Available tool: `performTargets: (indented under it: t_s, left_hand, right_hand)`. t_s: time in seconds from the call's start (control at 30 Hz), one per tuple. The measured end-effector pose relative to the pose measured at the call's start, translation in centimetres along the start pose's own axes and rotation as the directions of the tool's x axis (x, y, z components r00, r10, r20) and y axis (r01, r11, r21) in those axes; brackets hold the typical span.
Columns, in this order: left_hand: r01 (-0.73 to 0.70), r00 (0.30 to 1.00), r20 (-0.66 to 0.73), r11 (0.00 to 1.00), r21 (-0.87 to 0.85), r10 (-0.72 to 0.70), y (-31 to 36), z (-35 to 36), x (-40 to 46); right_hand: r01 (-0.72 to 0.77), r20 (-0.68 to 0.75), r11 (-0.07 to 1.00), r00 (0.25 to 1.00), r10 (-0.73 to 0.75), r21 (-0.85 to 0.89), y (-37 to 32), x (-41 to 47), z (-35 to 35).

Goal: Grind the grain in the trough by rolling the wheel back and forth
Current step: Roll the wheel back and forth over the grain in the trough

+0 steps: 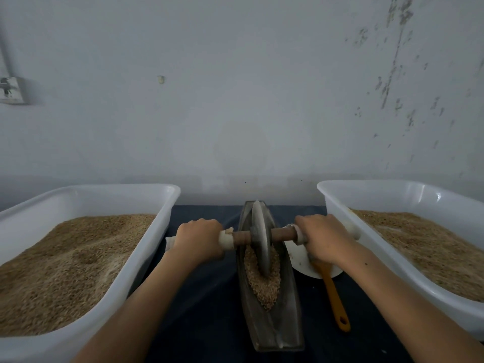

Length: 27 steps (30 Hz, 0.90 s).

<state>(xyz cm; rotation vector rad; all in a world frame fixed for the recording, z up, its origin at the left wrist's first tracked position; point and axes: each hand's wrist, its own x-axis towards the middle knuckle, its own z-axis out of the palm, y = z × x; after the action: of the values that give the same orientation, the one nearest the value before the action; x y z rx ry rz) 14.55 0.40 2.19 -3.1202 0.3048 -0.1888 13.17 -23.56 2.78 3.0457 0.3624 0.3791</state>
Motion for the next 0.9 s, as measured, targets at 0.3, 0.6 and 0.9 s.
performTargets:
  t_s: [0.3,0.6,0.9]
  left_hand:
    - [0.012,0.995,0.102,1.0,-0.007,-0.011,0.1,-0.3,0.1]
    - [0.007,0.982,-0.186,0.998,0.061,0.005,0.5,0.3,-0.1]
    - [0.001,0.989,0.151,0.999,-0.038,0.005,-0.2,-0.2,0.2]
  right_hand:
    - [-0.022,0.194,0.999,0.981,0.013,0.043,-0.2,-0.4,-1.4]
    - [-0.018,0.0,0.999,1.0,0.018,0.046,0.1,0.0,0.6]
    - [-0.008,0.121,1.0,0.993,0.006,0.017,0.0,0.0,-0.6]
